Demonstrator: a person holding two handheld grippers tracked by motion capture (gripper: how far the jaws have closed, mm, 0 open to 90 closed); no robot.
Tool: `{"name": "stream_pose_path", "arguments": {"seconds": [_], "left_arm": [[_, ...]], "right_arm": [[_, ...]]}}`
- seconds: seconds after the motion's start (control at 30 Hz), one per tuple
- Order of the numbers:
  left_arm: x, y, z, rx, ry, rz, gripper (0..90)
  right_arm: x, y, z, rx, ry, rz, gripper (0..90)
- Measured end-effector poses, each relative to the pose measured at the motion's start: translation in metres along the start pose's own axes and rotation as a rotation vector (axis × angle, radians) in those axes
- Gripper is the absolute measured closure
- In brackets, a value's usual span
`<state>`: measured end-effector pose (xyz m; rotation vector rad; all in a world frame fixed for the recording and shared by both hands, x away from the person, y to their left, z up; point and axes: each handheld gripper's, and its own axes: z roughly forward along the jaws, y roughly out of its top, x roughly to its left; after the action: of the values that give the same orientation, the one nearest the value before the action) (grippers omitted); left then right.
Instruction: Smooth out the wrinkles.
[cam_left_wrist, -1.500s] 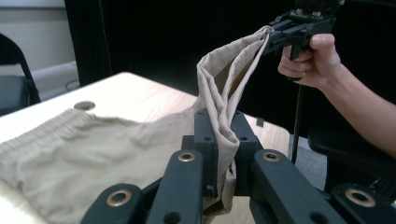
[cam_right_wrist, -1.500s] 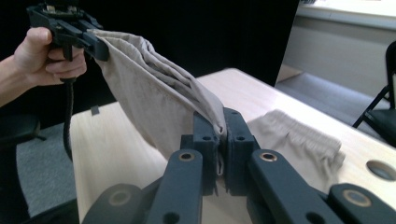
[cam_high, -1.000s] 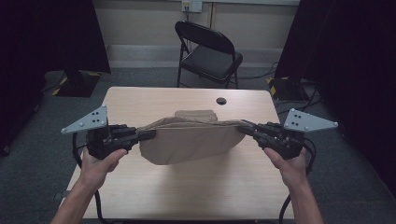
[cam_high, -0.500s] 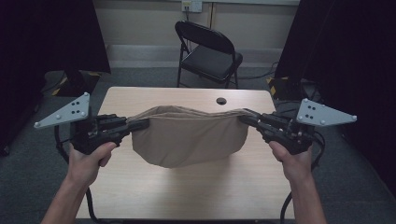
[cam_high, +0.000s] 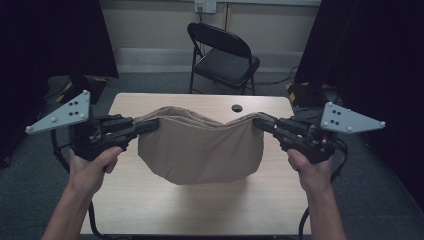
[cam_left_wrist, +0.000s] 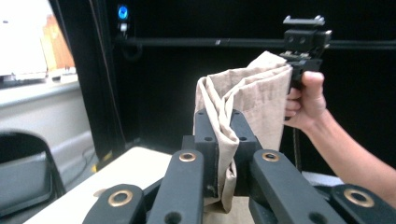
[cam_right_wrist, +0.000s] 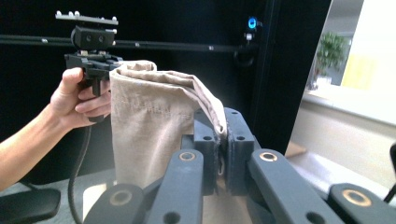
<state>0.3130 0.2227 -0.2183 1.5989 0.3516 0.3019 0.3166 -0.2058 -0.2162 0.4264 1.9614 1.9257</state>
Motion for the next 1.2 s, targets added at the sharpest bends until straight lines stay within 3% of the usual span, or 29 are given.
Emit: {"name": "stream_pose_path", "arguments": {"seconds": [0.23,0.37,0.5,0.83,1.1,1.2], "left_arm": [[0.029,-0.032,0.011,0.056,0.006,-0.094,85.7],[0.048,-0.056,0.026,0.13,0.02,-0.148,85.6],[0.061,-0.078,0.035,0.161,0.026,-0.198,85.6],[0.095,-0.12,0.06,0.238,0.05,-0.292,85.6],[0.126,-0.148,0.081,0.324,0.09,-0.342,85.6],[0.135,-0.155,0.086,0.328,0.104,-0.369,85.5]], "right_arm": [[-0.016,-0.028,0.001,0.085,-0.048,0.046,86.0],[-0.024,-0.049,0.006,0.141,-0.049,0.084,85.9],[-0.034,-0.071,0.009,0.189,-0.074,0.119,85.9],[-0.064,-0.11,0.027,0.301,-0.142,0.174,85.7],[-0.088,-0.138,0.042,0.344,-0.158,0.247,85.5],[-0.094,-0.143,0.048,0.367,-0.166,0.26,85.4]]}}
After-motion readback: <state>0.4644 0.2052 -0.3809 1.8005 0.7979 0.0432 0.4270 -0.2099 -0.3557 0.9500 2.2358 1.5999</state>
